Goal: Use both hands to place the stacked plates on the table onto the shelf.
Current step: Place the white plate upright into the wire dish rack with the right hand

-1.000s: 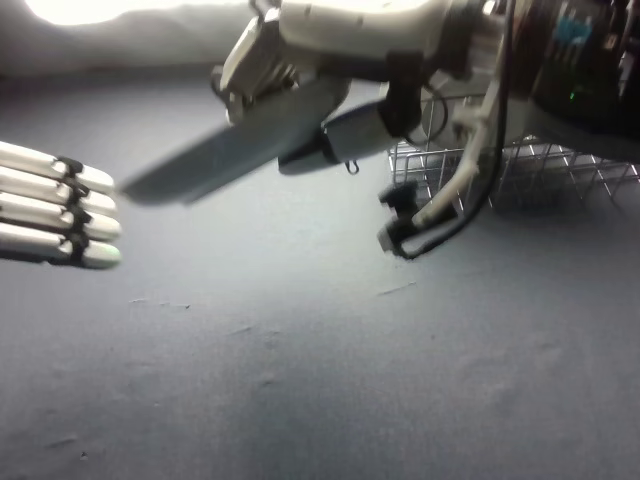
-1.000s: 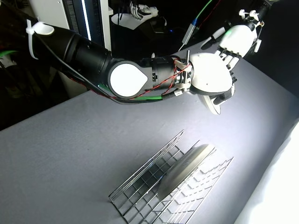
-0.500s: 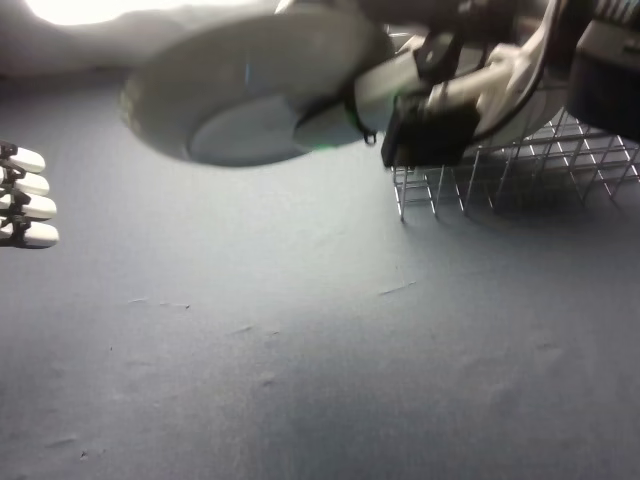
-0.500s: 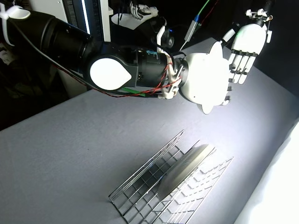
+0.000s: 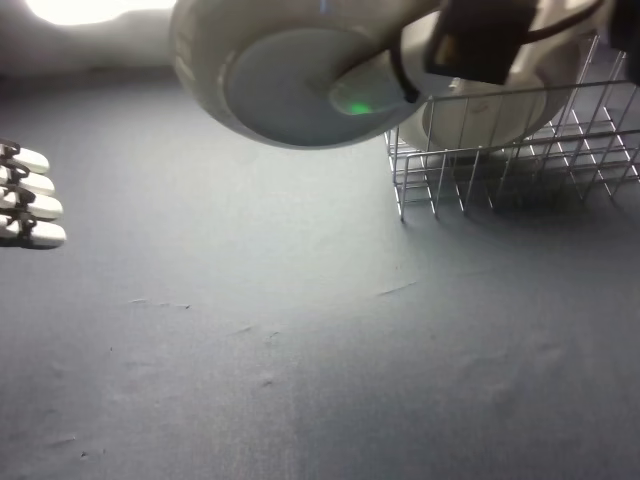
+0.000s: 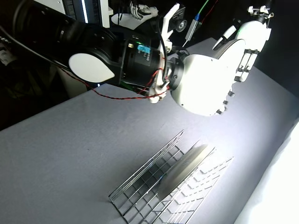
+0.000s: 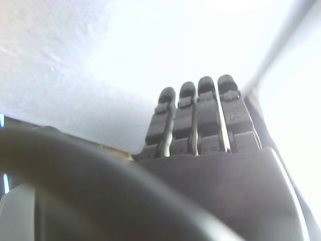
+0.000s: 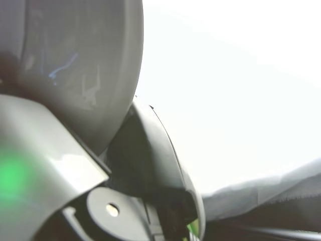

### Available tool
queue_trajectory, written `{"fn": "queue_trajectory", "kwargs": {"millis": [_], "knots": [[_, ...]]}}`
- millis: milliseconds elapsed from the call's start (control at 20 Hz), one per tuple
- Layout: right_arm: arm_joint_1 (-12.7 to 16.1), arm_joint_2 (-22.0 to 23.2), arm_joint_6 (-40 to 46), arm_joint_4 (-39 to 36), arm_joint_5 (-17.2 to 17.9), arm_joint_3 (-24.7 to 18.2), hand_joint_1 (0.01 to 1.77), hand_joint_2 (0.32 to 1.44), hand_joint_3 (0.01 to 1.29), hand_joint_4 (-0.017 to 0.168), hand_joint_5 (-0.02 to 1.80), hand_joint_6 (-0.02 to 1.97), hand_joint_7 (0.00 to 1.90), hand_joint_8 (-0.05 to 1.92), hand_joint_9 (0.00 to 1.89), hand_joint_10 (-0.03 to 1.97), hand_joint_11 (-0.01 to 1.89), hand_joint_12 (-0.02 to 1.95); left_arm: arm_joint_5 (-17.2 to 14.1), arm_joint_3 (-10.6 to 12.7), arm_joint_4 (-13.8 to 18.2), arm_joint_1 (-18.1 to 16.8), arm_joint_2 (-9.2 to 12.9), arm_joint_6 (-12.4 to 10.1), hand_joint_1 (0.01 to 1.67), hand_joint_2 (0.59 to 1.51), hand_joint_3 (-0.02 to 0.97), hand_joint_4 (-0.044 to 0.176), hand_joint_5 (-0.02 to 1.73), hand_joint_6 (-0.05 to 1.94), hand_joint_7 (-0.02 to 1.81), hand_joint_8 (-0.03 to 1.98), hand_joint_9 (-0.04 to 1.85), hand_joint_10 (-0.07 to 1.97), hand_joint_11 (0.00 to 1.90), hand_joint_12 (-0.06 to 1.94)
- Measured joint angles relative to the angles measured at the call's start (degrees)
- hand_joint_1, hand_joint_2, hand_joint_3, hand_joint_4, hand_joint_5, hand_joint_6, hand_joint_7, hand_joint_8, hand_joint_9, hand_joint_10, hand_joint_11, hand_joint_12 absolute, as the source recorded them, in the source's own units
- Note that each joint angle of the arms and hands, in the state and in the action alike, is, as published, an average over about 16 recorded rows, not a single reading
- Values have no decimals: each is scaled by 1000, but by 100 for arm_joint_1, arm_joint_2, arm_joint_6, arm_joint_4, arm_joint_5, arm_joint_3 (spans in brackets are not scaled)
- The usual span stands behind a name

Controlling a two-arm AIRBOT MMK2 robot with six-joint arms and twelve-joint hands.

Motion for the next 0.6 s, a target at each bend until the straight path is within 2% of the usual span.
{"fn": "queue_trajectory", "kwargs": {"millis": [600], "knots": [[29,852,-39,-133,-267,-406,1364,976,15,-8,987,849,1097,691,1054,949,756,1007,-19,-23,10,-77,18,-150,12,1090,7,2,21,10,19,-1,17,6,14,0]]}}
